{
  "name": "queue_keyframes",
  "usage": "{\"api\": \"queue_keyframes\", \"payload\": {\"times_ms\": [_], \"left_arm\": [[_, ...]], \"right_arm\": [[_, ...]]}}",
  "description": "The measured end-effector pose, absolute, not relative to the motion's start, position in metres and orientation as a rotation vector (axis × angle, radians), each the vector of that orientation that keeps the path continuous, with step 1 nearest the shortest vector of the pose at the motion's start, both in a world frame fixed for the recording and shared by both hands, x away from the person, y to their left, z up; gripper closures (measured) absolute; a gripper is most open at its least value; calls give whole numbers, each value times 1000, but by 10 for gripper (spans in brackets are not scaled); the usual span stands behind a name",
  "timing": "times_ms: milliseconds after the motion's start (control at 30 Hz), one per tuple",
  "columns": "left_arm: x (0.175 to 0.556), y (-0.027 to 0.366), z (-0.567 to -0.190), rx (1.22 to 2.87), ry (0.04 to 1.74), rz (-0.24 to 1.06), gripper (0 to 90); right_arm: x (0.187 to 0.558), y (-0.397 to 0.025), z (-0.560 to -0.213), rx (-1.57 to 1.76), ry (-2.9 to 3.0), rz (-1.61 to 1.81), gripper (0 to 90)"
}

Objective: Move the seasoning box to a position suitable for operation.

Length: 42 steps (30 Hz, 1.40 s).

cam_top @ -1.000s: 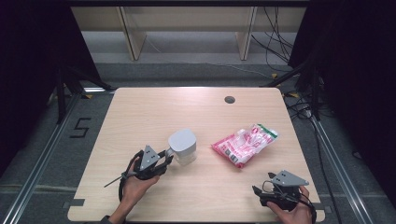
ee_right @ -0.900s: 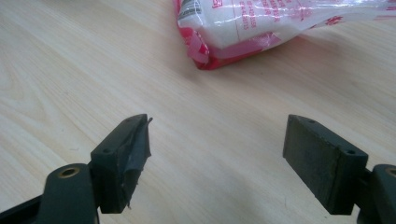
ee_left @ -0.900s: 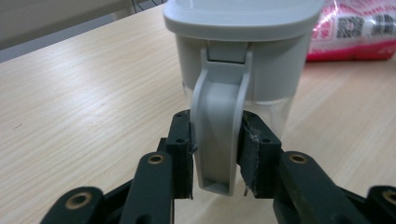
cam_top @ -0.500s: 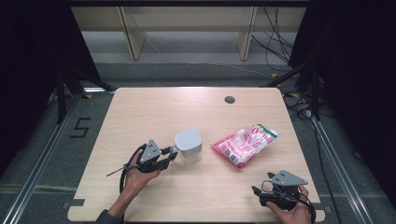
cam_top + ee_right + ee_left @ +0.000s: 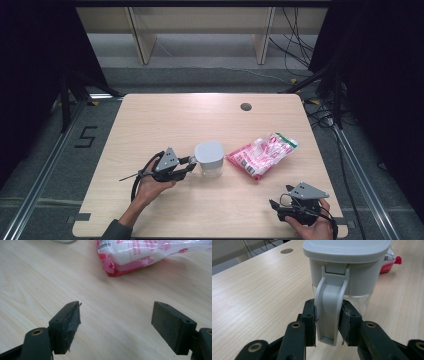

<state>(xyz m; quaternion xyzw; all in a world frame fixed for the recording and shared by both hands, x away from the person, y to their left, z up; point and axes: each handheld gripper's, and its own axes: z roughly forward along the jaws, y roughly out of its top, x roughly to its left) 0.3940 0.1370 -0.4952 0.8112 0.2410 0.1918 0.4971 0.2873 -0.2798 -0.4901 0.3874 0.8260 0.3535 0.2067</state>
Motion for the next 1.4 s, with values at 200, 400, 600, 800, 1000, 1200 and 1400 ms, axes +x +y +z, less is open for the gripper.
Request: {"api": "queue_keyframes", "payload": {"times_ms": [200,400,600,800,1000,1200,1400], "left_arm": [[401,135,-496,1954,594,438,686],[403,134,-496,1954,589,431,687],[401,132,-496,1948,588,417,687],[403,129,-498,1940,572,405,687],[404,129,-496,1948,586,413,688],[404,130,-496,1928,614,414,675],[399,135,-486,1929,630,385,509]], "right_arm": [[287,-280,-489,1132,2283,992,239],[287,-281,-490,1122,2278,985,239],[288,-281,-491,1107,2290,985,239],[288,-280,-490,1106,2291,996,239],[288,-280,-490,1089,2295,1006,238],[289,-281,-491,1066,2310,997,238],[289,-281,-490,1086,2284,1001,238]]}}
